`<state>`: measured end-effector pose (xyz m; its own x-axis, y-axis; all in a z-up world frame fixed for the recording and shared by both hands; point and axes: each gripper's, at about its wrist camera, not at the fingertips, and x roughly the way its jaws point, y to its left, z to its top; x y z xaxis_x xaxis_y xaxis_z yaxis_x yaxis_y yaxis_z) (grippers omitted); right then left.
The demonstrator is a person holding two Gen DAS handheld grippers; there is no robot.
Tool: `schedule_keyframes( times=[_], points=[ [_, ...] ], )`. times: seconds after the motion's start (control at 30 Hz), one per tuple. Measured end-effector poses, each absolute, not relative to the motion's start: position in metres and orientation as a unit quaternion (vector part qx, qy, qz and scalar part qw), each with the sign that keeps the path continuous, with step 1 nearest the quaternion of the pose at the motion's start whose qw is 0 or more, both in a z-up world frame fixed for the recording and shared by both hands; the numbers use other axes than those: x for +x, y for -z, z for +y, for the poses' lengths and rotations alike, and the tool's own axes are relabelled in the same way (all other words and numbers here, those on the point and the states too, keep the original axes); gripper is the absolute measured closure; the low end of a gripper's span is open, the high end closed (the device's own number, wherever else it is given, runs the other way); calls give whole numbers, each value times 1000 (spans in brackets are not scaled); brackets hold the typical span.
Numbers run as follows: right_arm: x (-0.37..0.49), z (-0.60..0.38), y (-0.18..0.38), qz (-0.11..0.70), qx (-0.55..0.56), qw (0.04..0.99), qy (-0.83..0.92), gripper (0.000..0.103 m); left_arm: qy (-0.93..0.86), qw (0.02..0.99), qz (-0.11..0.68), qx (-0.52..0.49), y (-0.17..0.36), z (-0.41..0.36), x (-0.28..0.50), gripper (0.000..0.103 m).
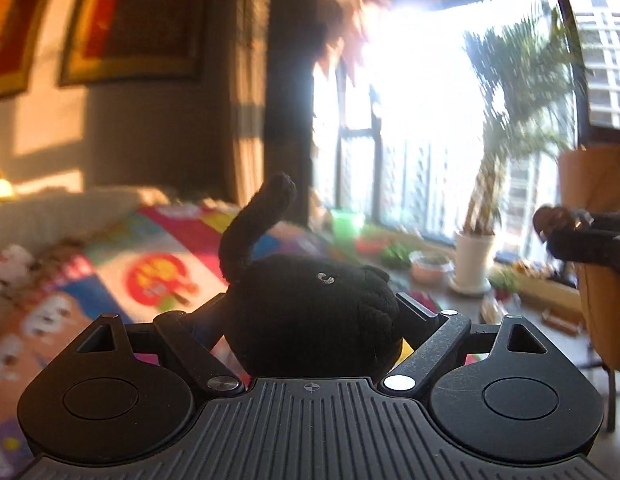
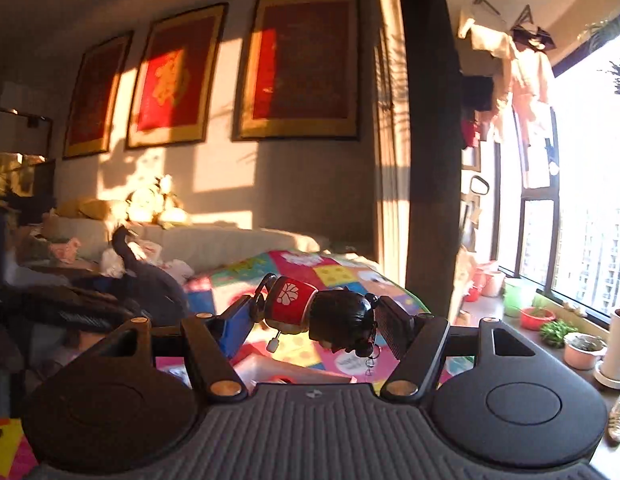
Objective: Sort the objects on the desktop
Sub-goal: 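Lift the plush cat into the white box with the left gripper while the right carries the keychain, then lower the red keychain figure into the white box and open the right gripper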
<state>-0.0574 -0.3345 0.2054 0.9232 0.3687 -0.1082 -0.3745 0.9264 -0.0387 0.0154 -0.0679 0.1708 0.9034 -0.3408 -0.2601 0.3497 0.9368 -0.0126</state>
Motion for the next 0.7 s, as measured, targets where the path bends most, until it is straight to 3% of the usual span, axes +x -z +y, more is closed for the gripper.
schedule_keyframes(
  times=[0.23,0.7],
  points=[
    [-16,-336,-176,109,-35,979,-167,36,188,964,188,5,-125,-101,90,7],
    [107,-290,-155,213,38,953,-214,36,85,961,262,-12,-54,8,28,3]
  ],
)
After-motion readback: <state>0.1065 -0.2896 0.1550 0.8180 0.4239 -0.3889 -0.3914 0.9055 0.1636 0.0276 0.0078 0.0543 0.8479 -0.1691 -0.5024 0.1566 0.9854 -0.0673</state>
